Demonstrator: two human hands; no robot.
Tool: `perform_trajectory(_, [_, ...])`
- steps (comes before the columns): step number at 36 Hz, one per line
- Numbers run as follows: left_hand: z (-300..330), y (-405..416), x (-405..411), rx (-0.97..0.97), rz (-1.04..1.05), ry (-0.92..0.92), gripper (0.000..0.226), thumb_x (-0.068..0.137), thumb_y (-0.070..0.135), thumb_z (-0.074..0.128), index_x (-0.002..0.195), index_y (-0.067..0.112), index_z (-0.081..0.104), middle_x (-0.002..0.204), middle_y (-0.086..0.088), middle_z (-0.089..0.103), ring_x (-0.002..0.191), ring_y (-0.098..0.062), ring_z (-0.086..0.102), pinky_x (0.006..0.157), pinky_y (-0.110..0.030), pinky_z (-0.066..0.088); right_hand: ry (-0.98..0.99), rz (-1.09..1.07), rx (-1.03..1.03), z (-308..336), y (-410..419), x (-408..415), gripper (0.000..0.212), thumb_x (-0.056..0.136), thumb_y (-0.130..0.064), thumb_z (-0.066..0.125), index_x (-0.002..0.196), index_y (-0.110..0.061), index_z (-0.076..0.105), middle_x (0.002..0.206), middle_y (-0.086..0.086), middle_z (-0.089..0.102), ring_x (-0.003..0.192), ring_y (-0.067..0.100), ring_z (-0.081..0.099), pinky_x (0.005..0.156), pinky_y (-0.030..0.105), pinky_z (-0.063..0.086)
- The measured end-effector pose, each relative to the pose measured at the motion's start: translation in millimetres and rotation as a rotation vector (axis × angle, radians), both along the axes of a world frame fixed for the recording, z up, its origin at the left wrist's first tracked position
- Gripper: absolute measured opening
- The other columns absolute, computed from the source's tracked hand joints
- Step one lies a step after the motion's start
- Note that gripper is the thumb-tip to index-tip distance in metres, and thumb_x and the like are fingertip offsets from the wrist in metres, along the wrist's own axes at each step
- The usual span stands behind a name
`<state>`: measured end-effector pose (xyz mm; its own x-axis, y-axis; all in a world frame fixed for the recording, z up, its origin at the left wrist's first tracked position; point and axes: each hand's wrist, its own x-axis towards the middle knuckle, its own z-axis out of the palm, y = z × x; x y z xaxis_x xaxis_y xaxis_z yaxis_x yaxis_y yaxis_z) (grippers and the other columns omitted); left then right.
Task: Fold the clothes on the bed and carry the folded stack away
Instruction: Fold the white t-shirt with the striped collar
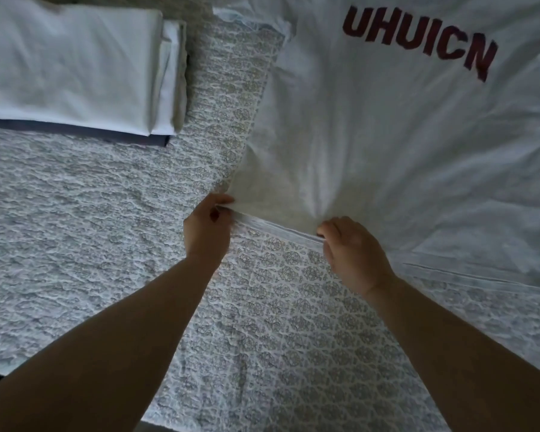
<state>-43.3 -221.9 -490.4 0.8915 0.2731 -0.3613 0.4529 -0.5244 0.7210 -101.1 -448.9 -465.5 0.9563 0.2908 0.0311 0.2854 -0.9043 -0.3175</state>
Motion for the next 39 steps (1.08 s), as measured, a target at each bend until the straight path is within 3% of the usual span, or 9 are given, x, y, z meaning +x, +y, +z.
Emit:
perform_trajectory(9, [0.7,6.1,-10.0,-0.085,0.141,0.046,0.035,0.089,0.008,0.054,0.07,0.034,0.066,0.057,0.017,0.062,0.044,0.002,0.049,0.04,-0.019,0.04,0.0,0.046,0.02,-11.5,8.5,-14.2,0.031,0.047,0.012,0.082,0.07,0.001,0.066,0.06,0.011,0.058,0.049,0.026,0.056,0.045,0.025,0.046])
perform_trajectory(14, [1.1,10.0,-25.4,-0.021,0.22,0.028,0.037,0.086,0.002,0.053,0.066,0.031,0.066,0.063,0.008,0.066,0.052,-0.004,0.057,0.041,-0.016,0.043,0.106,-0.197,0.112,-20.8,12.1,-25.8,0.025,0.058,0.014,0.077,0.076,0.003,0.064,0.066,0.016,0.059,0.052,0.03,0.057,0.046,0.029,0.046])
perform_trajectory(19, [6.0,10.1,-35.1,0.088,0.224,0.01,0.038,0.087,0.004,0.05,0.068,0.034,0.064,0.074,0.007,0.067,0.063,-0.012,0.059,0.053,-0.022,0.045,0.059,-0.162,0.079,-20.2,15.1,-29.8,0.027,0.053,0.011,0.079,0.072,-0.002,0.065,0.067,0.011,0.06,0.057,0.028,0.058,0.05,0.027,0.046])
perform_trajectory(24, [11.6,-2.1,-35.5,0.296,0.028,0.061,0.032,0.082,0.003,0.052,0.076,0.033,0.065,0.113,0.009,0.047,0.104,-0.019,0.049,0.075,-0.031,0.043,0.082,-0.18,0.017,-19.2,5.5,-34.6,0.023,0.058,0.005,0.076,0.075,-0.003,0.063,0.075,0.012,0.06,0.068,0.031,0.058,0.061,0.036,0.049])
perform_trajectory(26, [17.2,-9.4,-42.2,0.499,-0.132,0.036,0.03,0.075,0.003,0.059,0.09,0.029,0.065,0.127,0.0,0.042,0.116,-0.024,0.04,0.086,-0.038,0.042,0.087,-0.209,-0.021,-18.3,0.4,-39.3,0.023,0.058,0.001,0.076,0.077,-0.005,0.064,0.077,0.011,0.06,0.073,0.03,0.059,0.064,0.037,0.048])
perform_trajectory(28, [18.6,-18.8,-54.1,0.608,-0.377,-0.083,0.043,0.067,0.003,0.066,0.108,0.019,0.063,0.132,-0.011,0.044,0.119,-0.031,0.042,0.098,-0.045,0.038,0.112,-0.27,-0.082,-16.7,-9.0,-45.4,0.021,0.063,-0.005,0.076,0.08,-0.007,0.064,0.081,0.01,0.06,0.076,0.029,0.058,0.066,0.037,0.046])
perform_trajectory(31, [17.4,-42.5,-68.0,0.596,-0.709,-0.239,0.061,0.06,0.008,0.074,0.119,0.011,0.061,0.131,-0.016,0.051,0.121,-0.036,0.049,0.107,-0.053,0.034,0.151,-0.477,-0.148,-16.4,-39.3,-56.8,0.017,0.071,-0.01,0.071,0.086,-0.007,0.064,0.086,0.012,0.06,0.082,0.031,0.056,0.071,0.038,0.041])
perform_trajectory(34, [17.1,-79.1,-74.1,0.534,-0.879,-0.318,0.064,0.062,0.017,0.078,0.123,0.011,0.059,0.133,-0.015,0.052,0.126,-0.035,0.048,0.109,-0.055,0.03,0.272,-0.714,-0.209,-15.0,-83.6,-69.7,0.021,0.075,-0.016,0.067,0.094,-0.008,0.065,0.098,0.016,0.059,0.095,0.036,0.053,0.077,0.041,0.038])
perform_trajectory(39, [13.5,-159.8,-79.6,0.46,-1.232,-0.269,0.054,0.084,0.029,0.06,0.136,0.027,0.048,0.146,0.0,0.039,0.137,-0.023,0.031,0.114,-0.038,0.018,0.36,-0.916,-0.258,-7.9,-150.2,-95.5,0.019,0.083,-0.02,0.063,0.098,-0.011,0.065,0.107,0.016,0.056,0.104,0.036,0.046,0.081,0.042,0.035])
